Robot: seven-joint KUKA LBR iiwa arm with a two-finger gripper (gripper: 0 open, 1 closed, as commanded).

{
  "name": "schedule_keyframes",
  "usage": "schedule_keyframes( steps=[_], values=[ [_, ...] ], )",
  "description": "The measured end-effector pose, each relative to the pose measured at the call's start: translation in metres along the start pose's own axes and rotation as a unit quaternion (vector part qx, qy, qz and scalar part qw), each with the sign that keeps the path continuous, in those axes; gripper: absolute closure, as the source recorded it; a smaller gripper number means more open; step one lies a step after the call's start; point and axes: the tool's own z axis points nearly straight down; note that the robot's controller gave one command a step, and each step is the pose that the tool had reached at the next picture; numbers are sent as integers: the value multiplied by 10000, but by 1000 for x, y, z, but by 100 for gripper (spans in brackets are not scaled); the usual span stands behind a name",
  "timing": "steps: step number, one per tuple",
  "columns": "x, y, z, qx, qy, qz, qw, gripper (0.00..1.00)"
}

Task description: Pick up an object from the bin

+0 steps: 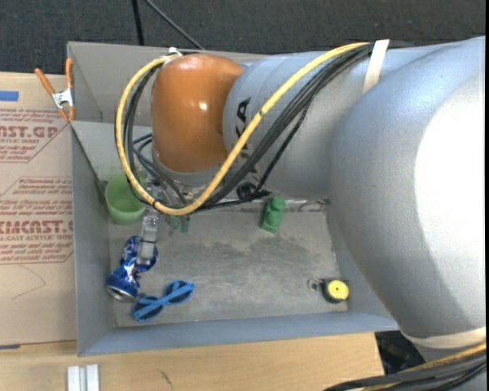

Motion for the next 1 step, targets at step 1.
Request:
schedule_keyframes(
  steps=[1],
  values=[
    [29, -10, 115, 5, 22, -2394, 9709, 0]
  ],
)
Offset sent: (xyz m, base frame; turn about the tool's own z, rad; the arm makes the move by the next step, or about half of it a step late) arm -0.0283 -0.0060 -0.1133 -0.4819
